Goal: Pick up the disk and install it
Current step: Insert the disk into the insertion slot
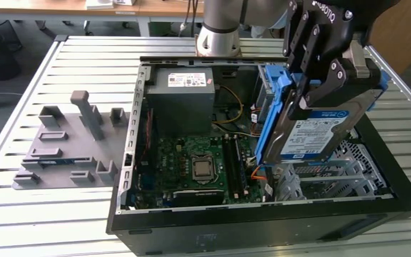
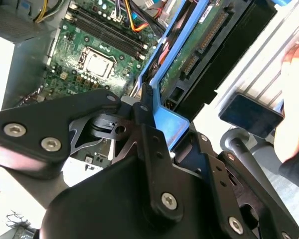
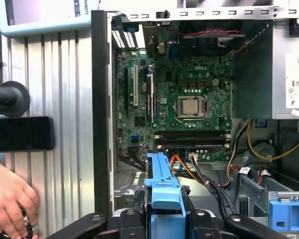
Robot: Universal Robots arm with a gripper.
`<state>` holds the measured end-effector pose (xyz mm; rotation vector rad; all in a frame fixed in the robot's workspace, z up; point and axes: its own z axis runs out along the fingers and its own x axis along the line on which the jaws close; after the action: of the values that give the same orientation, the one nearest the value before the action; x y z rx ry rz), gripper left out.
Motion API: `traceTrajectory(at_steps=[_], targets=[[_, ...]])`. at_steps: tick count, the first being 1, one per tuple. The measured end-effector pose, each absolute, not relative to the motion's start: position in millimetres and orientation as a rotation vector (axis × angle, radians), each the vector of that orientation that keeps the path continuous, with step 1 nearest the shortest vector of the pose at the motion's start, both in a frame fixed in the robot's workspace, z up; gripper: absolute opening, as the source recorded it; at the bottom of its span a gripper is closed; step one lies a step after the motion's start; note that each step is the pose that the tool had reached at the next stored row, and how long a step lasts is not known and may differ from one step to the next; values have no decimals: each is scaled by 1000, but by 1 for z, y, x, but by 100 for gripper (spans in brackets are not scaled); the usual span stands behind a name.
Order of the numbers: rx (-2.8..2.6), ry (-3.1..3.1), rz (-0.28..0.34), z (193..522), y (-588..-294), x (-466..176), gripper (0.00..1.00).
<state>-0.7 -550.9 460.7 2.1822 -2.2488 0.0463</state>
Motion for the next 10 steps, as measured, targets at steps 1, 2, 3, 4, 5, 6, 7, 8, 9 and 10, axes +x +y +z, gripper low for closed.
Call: traceTrajectory(at_steps=[1, 2, 3, 4, 5, 6, 7, 8, 9, 10], targets=[[2185, -2252, 39, 460, -551, 1, 37], [2188, -2256, 32, 459, -551, 2, 37], [2190, -2259, 26, 458, -551, 3, 37], [2191, -2260, 25, 457, -551, 5, 37], [2190, -2261, 25, 457, -552, 6, 37], [2190, -2261, 25, 456, -552, 8, 37], [2189, -2261, 25, 456, -552, 9, 37], [2189, -2261, 25, 455, -553, 11, 37], [2188, -2262, 25, 454, -554, 12, 37], [2188, -2262, 25, 453, -554, 13, 37]])
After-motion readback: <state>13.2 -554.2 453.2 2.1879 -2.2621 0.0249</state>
